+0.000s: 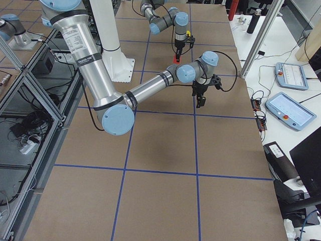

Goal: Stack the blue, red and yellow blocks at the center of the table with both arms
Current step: 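Carry the red cube with the left gripper over the blue cube, then lower the red cube onto the blue cube and open the left gripper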

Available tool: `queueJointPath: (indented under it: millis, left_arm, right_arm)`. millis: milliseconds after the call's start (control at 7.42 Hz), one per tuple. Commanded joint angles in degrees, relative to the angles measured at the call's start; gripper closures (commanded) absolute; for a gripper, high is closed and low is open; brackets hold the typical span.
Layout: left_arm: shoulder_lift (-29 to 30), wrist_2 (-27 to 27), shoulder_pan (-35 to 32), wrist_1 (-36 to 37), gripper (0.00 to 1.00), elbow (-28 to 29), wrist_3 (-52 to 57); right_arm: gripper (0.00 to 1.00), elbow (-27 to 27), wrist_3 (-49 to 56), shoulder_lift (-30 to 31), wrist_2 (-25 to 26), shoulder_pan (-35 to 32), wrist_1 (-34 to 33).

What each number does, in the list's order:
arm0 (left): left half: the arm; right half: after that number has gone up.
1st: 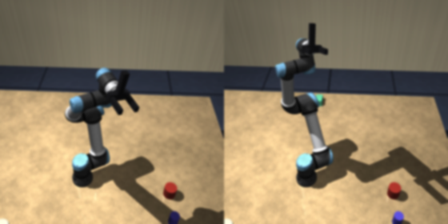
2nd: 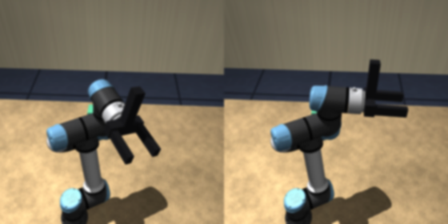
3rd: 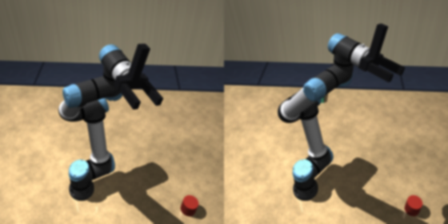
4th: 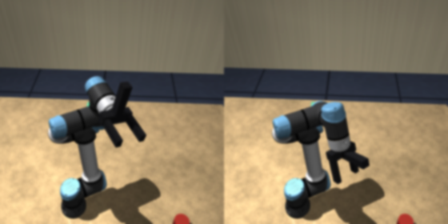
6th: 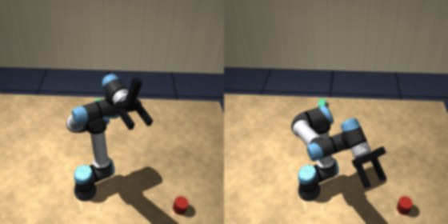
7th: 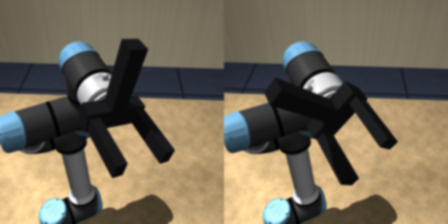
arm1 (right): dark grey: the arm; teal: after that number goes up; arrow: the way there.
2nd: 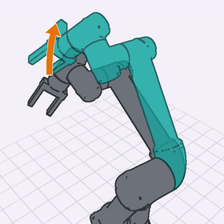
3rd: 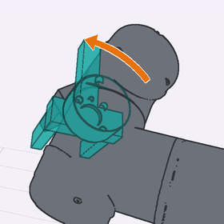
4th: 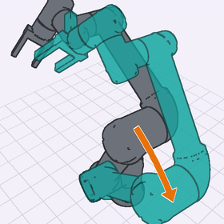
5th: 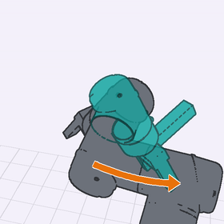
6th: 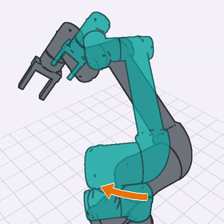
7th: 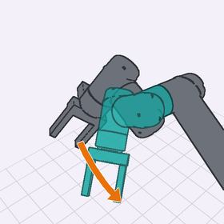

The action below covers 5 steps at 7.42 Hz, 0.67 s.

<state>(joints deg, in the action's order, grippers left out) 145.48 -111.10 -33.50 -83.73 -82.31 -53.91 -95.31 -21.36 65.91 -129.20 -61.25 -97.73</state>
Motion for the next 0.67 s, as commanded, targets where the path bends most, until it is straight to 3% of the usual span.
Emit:
queueJointPath:
  millis: [0, 539]
  left_arm:
    - [0.07, 0.01, -0.86, -4.06, 1.0, 2.85, 0.04]
    - [0.24, 0.01, -2.18, -8.18, 1.0, 6.09, -0.4]
  right_arm:
    - [0.01, 0.04, 0.0, -0.08, 0.0, 0.07, 0.0]
    - [0.01, 0.48, 0.0, -0.43, 0.0, 0.16, 0.0]
